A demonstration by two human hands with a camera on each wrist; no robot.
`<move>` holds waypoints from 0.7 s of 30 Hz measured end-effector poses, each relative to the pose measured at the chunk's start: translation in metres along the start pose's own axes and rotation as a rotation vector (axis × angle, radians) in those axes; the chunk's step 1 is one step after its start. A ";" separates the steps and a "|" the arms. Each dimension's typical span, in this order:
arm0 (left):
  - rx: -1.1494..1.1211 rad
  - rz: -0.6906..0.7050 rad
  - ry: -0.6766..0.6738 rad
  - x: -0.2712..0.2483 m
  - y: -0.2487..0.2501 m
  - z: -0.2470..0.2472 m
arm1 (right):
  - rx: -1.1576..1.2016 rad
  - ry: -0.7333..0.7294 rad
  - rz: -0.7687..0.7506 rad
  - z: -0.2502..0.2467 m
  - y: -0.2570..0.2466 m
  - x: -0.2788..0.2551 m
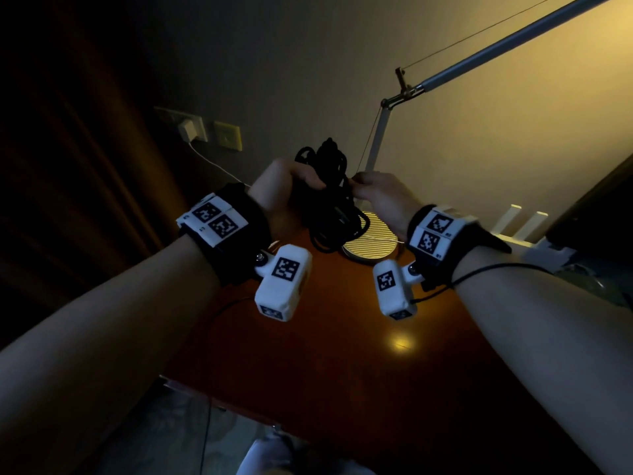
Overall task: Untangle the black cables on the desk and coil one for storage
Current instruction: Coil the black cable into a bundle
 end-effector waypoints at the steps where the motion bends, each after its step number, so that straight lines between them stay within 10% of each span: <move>1: 0.016 -0.001 0.005 0.000 0.000 0.000 | -0.010 0.013 0.018 0.001 0.001 0.000; 8: 0.372 -0.016 0.019 0.006 0.004 -0.003 | 0.475 -0.130 0.314 0.018 0.014 -0.001; 14: 0.602 0.216 0.030 0.006 0.021 -0.009 | 0.970 -0.293 0.249 0.024 -0.001 0.003; 21: 0.929 0.282 -0.020 0.014 0.025 -0.002 | 0.642 -0.332 0.083 0.031 -0.012 0.008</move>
Point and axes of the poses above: each hand's wrist, its own x-axis towards the middle knuckle, its own z-axis out of the palm, y = z × x, the point moved 7 cm from there along x, towards the middle knuckle, and after that the axes turned 14 degrees about -x, right-handed, at the moved point
